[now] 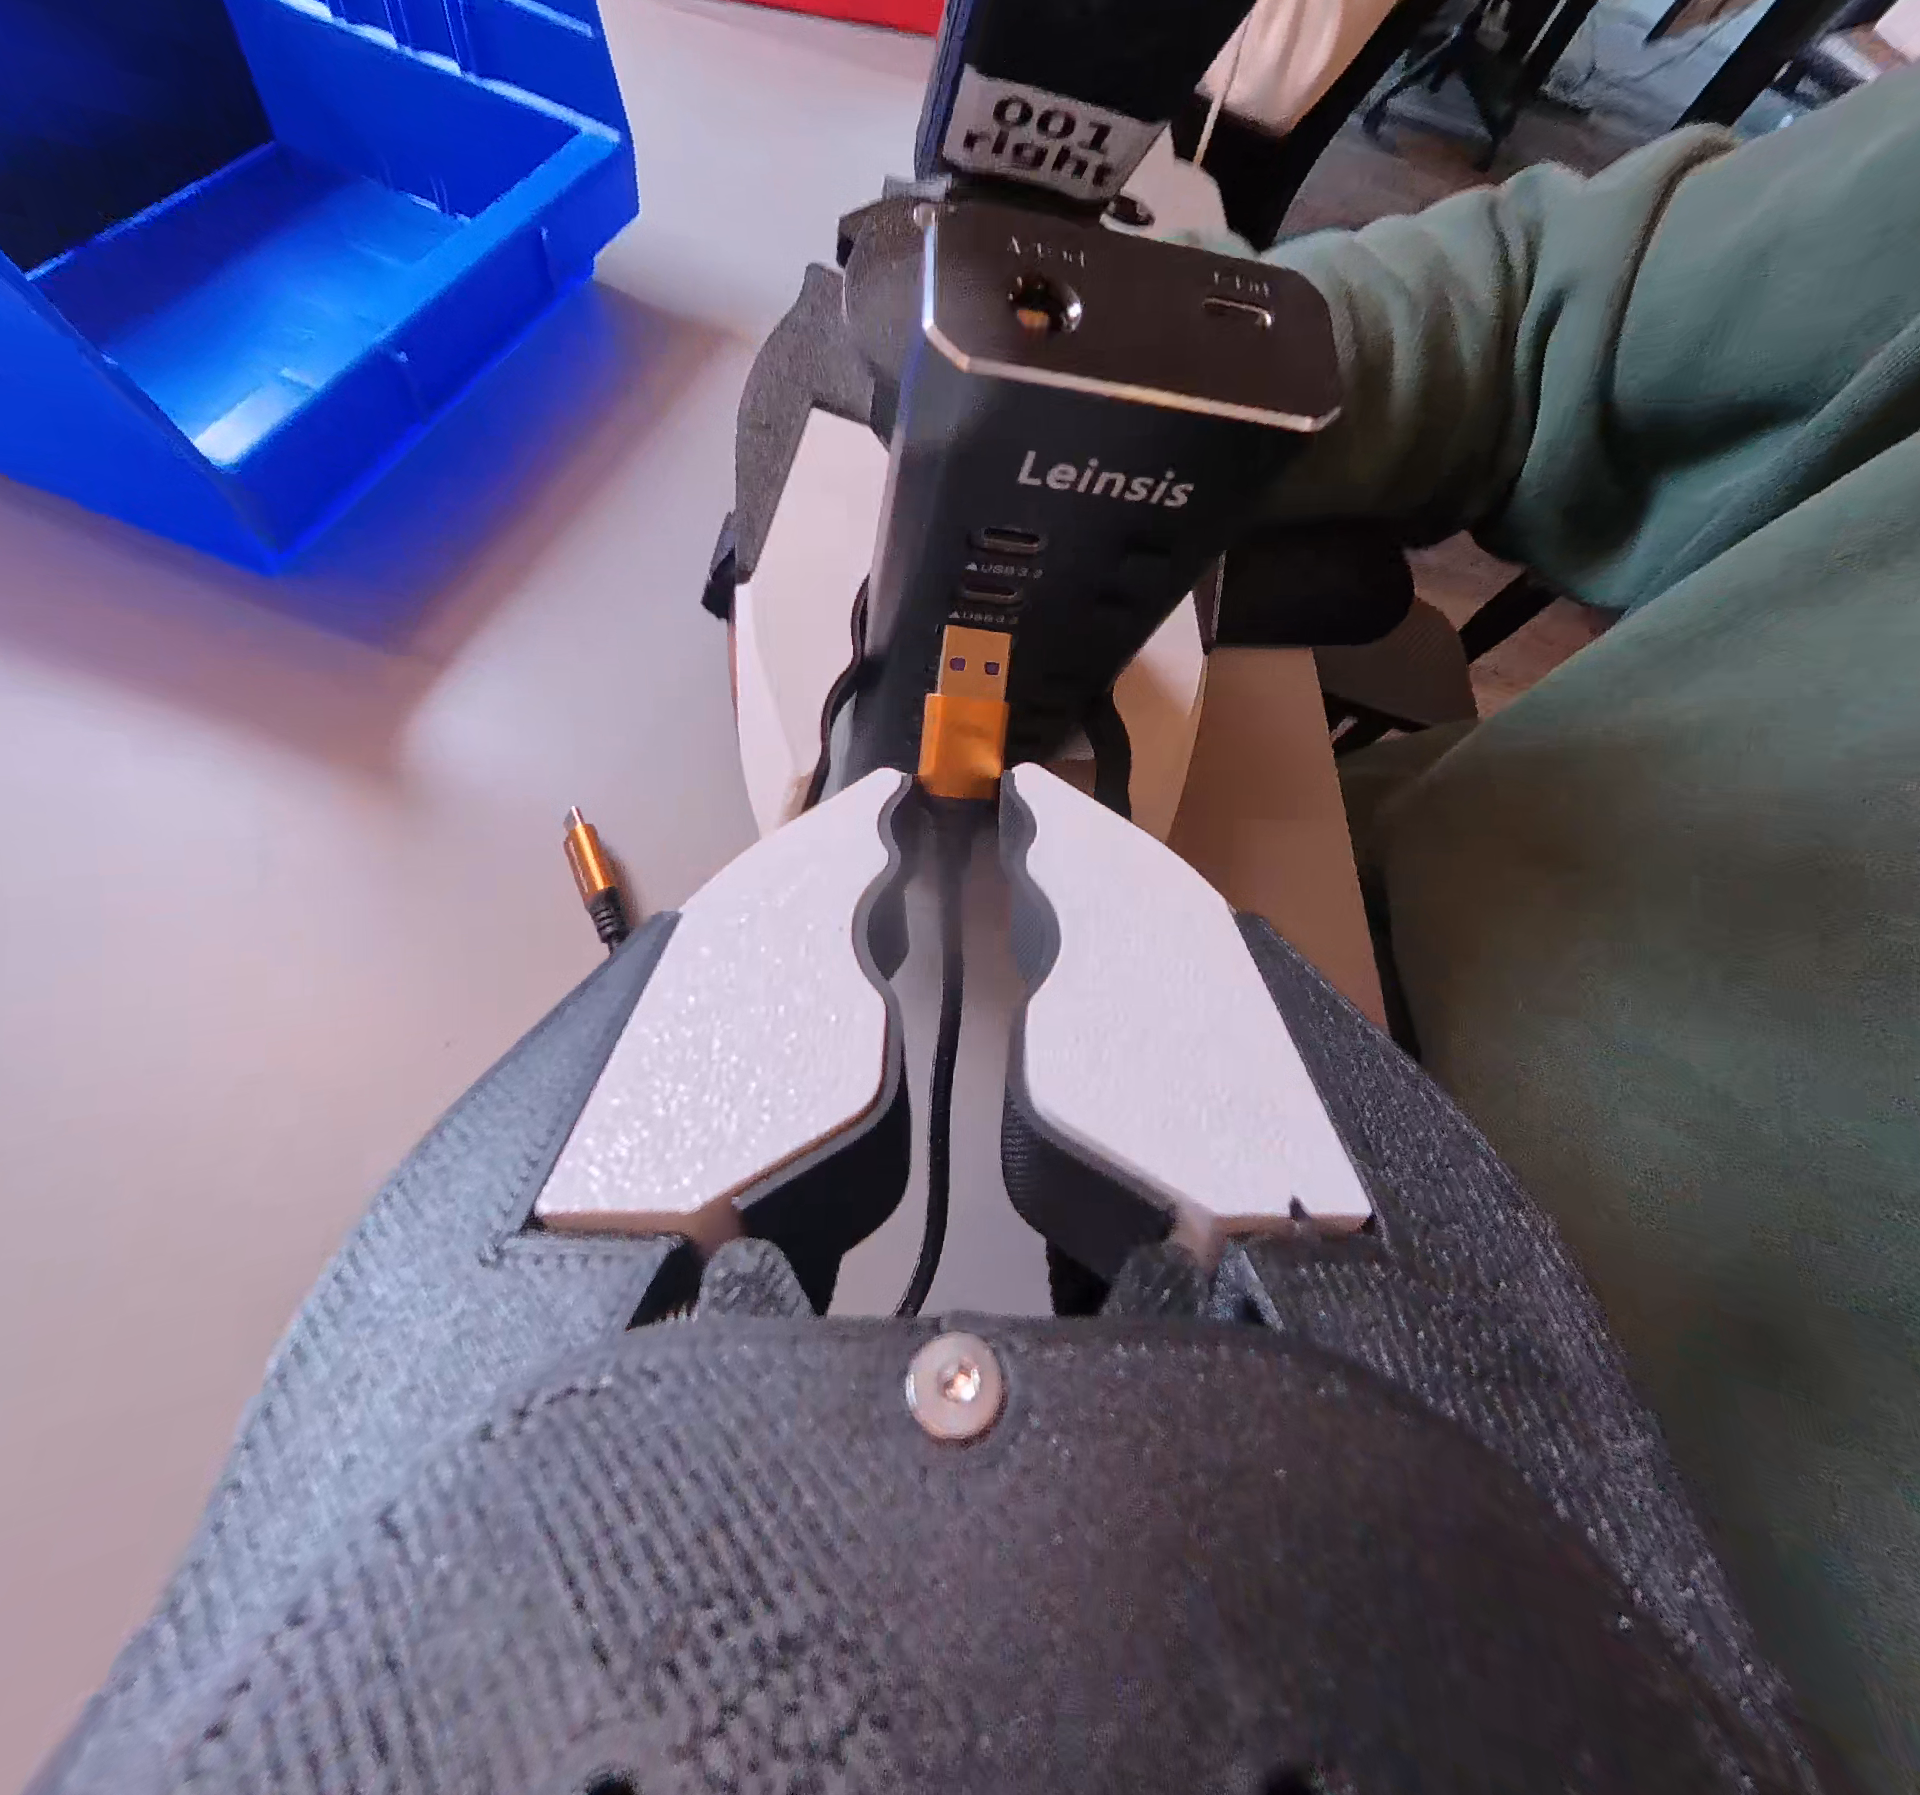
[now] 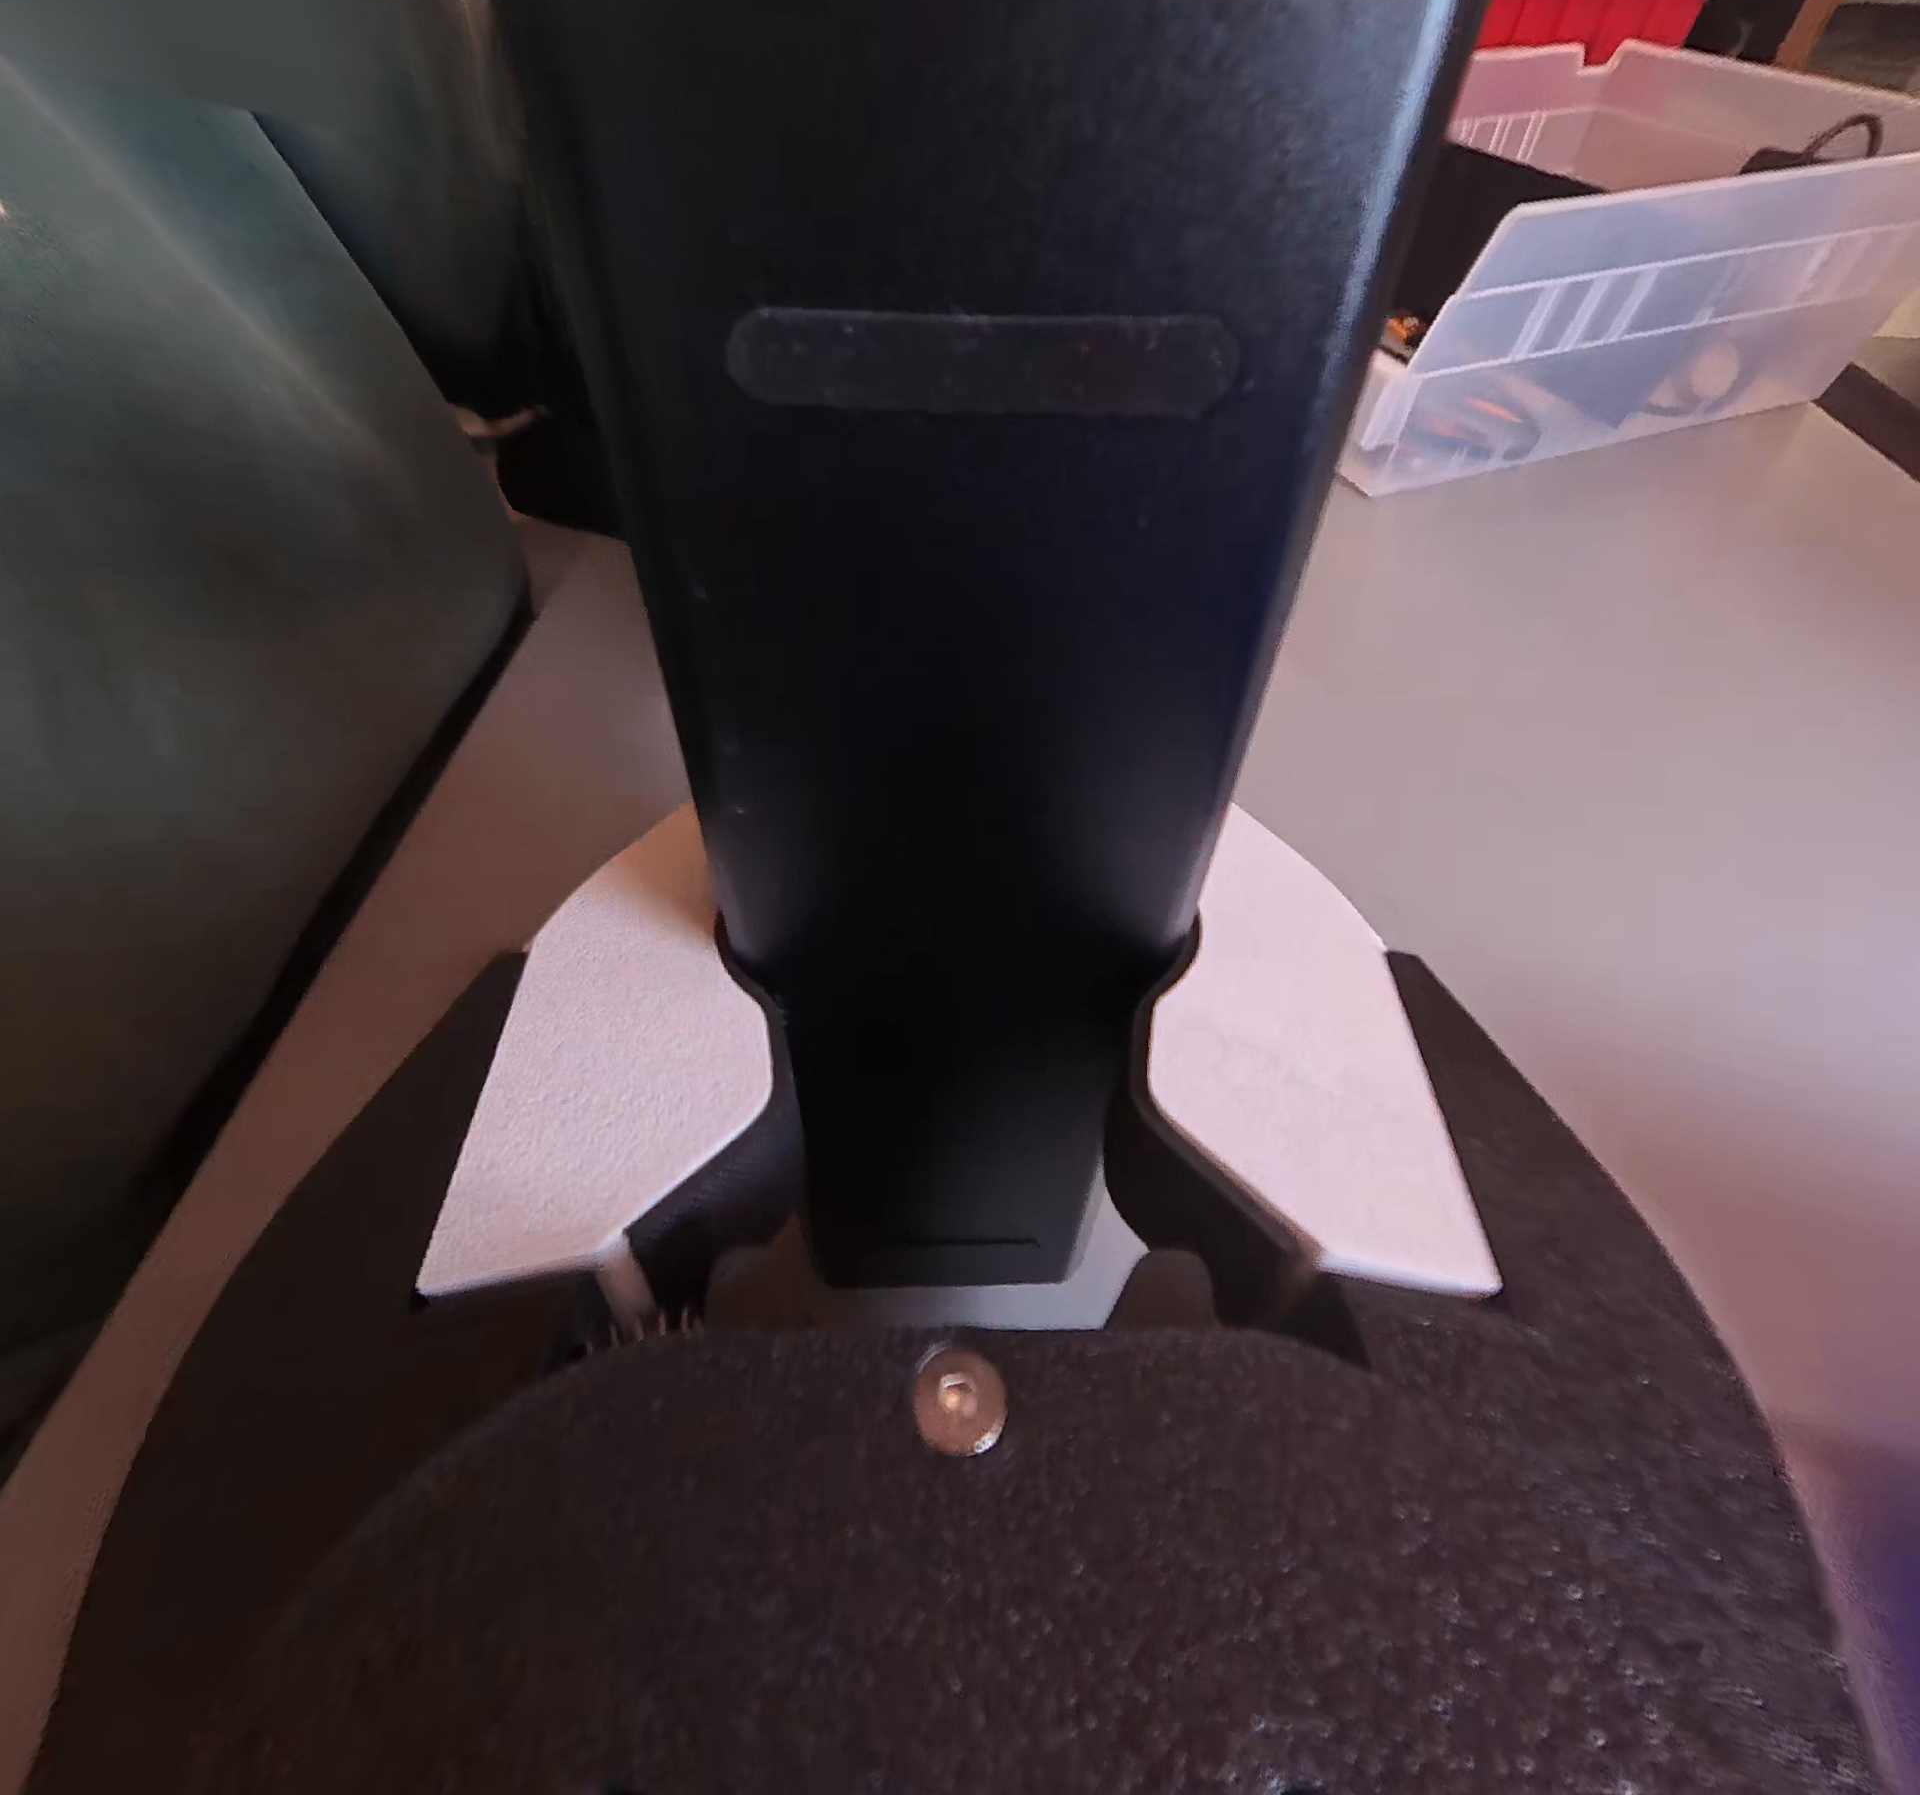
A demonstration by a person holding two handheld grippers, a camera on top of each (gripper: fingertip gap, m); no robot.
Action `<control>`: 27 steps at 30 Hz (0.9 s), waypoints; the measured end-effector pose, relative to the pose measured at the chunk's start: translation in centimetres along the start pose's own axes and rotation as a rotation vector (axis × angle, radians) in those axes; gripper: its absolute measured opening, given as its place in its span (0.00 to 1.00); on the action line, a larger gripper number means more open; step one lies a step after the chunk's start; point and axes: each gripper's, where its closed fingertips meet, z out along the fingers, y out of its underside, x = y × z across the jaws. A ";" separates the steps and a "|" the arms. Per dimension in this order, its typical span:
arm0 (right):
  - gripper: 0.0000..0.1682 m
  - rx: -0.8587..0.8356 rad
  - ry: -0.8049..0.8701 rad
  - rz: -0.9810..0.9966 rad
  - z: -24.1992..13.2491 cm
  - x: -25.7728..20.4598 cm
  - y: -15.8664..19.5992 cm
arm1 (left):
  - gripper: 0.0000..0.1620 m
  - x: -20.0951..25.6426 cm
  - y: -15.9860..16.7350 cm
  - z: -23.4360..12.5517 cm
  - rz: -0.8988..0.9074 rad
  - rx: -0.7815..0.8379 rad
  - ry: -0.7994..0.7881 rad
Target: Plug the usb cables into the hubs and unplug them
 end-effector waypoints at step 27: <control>0.43 -0.131 -0.005 -0.052 -0.3 -1.6 -1.1 | 0.09 2.1 -1.3 -1.4 0.219 -0.154 0.026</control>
